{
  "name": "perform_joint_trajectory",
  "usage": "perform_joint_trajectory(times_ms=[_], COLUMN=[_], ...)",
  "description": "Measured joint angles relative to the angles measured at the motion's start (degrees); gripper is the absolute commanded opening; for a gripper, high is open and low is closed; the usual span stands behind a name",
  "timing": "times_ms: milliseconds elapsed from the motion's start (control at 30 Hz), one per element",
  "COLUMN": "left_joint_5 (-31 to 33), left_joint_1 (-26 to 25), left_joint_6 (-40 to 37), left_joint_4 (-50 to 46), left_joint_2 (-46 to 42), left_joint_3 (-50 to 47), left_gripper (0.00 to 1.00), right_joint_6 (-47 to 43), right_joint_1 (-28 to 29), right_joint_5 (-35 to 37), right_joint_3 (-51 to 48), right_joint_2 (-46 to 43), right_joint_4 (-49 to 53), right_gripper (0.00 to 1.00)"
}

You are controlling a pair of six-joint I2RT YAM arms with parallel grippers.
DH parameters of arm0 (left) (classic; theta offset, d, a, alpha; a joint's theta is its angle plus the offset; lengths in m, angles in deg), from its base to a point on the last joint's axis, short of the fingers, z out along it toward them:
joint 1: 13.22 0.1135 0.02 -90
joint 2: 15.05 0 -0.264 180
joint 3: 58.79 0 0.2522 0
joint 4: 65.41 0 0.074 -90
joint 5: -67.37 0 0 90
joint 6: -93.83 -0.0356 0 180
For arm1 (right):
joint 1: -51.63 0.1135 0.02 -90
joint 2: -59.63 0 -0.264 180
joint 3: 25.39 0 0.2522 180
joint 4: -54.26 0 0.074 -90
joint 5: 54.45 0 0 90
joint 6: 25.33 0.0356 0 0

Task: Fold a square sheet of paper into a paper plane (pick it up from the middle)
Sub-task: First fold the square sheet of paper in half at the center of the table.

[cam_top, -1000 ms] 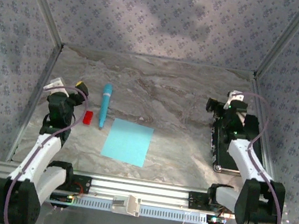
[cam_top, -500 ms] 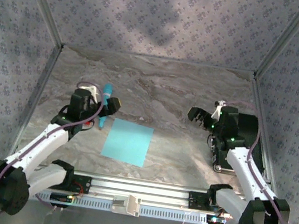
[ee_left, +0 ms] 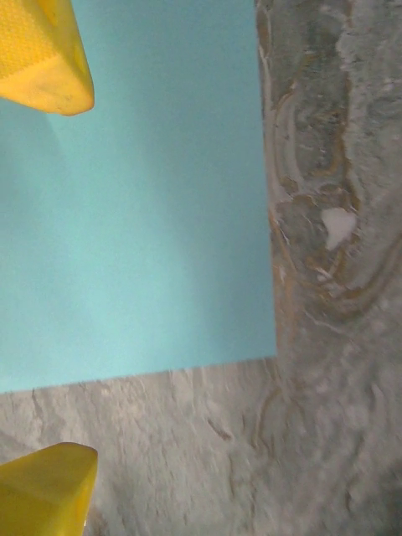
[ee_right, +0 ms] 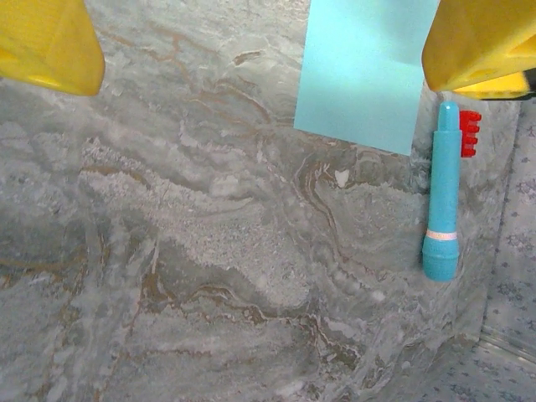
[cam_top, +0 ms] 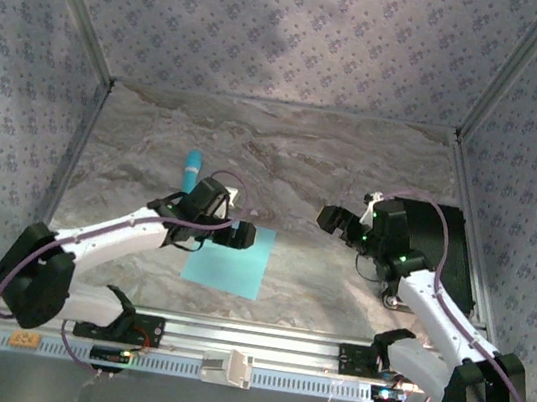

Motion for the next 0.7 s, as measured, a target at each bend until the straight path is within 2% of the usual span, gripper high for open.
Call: perform_joint_trajectory(times_ms=[333,700], left_joint_5=[0.24,-1.51], left_joint_1=[-2.19,-4.44], left_joint_6=[1.77,2.19], left_joint_4=[-2.80,-6.86], left_joint_2=[8.70,17.42], left_joint_3=[3.23,8.79], left_gripper=[1.00,0.95], right_joint_6=[7.91,8.55], right_joint_1=[2.64,3.08], right_joint_5=[6.54,9.31], right_joint_3=[-7.17,-7.23], right_joint_2=[-4.50,-6.69], right_joint_4=[-1.49,-1.38], right_gripper=[0.99,0.98])
